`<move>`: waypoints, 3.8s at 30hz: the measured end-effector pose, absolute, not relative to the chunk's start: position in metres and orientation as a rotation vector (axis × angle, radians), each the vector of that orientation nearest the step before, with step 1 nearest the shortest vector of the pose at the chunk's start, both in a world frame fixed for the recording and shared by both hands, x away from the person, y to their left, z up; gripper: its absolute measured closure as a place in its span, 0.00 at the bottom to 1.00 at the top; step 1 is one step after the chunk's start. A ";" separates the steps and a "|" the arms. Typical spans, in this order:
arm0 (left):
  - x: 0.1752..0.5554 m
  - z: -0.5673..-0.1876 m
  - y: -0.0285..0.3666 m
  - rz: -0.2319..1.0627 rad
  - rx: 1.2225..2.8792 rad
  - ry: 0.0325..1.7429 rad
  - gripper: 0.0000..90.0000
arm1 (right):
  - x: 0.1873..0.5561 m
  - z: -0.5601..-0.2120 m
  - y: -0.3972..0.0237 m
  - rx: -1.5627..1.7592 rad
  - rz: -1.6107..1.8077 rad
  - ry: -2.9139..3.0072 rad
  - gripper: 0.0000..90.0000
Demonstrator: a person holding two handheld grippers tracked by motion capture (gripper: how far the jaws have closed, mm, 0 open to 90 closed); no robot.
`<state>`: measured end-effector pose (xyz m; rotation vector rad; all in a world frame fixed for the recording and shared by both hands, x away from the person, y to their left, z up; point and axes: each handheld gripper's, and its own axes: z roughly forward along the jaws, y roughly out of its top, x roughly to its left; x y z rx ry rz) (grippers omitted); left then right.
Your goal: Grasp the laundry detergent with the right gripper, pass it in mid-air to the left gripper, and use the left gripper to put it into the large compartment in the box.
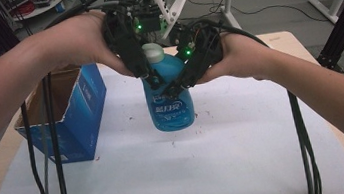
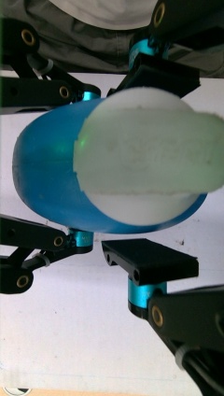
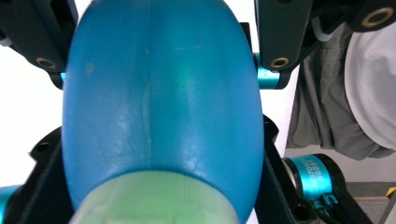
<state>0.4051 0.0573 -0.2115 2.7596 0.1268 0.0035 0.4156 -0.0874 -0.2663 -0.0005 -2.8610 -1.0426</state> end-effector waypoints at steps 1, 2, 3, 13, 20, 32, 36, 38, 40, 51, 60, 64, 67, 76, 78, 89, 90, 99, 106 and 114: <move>0.406 -0.211 0.057 0.001 2.758 0.121 0.36 | 0.415 -0.266 -0.088 -0.002 -1.043 -2.863 0.50; 0.406 -0.211 0.058 0.002 2.749 0.132 0.36 | 0.415 -0.266 -0.088 -0.003 -1.043 -2.862 0.50; 0.406 -0.210 0.058 -0.003 2.750 0.130 0.36 | 0.415 -0.266 -0.088 -0.014 -1.037 -2.861 0.50; 0.405 -0.210 0.058 -0.002 2.744 0.125 0.40 | 0.416 -0.266 -0.088 -0.008 -1.033 -2.864 0.50; 0.404 -0.210 0.058 -0.001 2.742 0.129 0.42 | 0.415 -0.266 -0.088 -0.015 -1.031 -2.864 0.50; 0.404 -0.209 0.060 -0.003 2.727 0.124 0.42 | 0.416 -0.266 -0.088 -0.009 -1.045 -2.857 0.50; 0.404 -0.209 0.060 -0.001 2.729 0.122 0.43 | 0.416 -0.266 -0.088 -0.013 -1.048 -2.852 0.49; 0.402 -0.209 0.059 0.006 2.724 0.122 0.43 | 0.416 -0.266 -0.087 -0.009 -1.049 -2.850 0.49; 0.403 -0.208 0.060 0.004 2.720 0.120 0.43 | 0.416 -0.266 -0.087 -0.002 -1.058 -2.844 0.49; 0.403 -0.203 0.068 0.006 2.717 0.167 0.43 | 0.418 -0.262 -0.093 -0.074 -1.104 -2.808 0.24; 0.404 -0.196 0.081 0.014 2.729 0.254 0.43 | 0.428 -0.260 -0.122 -0.195 -1.068 -2.850 0.24; 0.404 -0.184 0.095 0.046 2.696 0.345 0.43 | 0.436 -0.267 -0.143 -0.291 -0.943 -2.940 0.24; 0.403 -0.178 0.102 0.054 2.678 0.399 0.43 | 0.439 -0.271 -0.152 -0.340 -0.893 -2.959 0.24; 0.400 -0.143 0.140 0.144 2.597 0.626 0.43 | 0.449 -0.285 -0.191 -0.469 -0.745 -3.024 0.24; 0.398 -0.134 0.150 0.164 2.570 0.667 0.43 | 0.452 -0.286 -0.199 -0.511 -0.753 -3.015 0.24; 0.387 -0.104 0.200 0.295 2.509 0.909 0.43 | 0.465 -0.294 -0.236 -0.676 -0.701 -3.037 0.24; 0.386 -0.103 0.205 0.306 2.504 0.935 0.43 | 0.465 -0.294 -0.236 -0.676 -0.701 -3.037 0.24; 0.385 -0.102 0.240 0.381 2.461 1.143 0.43 | 0.468 -0.300 -0.255 -0.764 -0.663 -3.038 0.24; 0.387 -0.107 0.256 0.405 2.439 1.246 0.43 | 0.470 -0.297 -0.268 -0.821 -0.676 -3.035 0.24; 0.389 -0.117 0.262 0.418 2.439 1.296 0.43 | 0.469 -0.298 -0.274 -0.822 -0.656 -3.052 0.24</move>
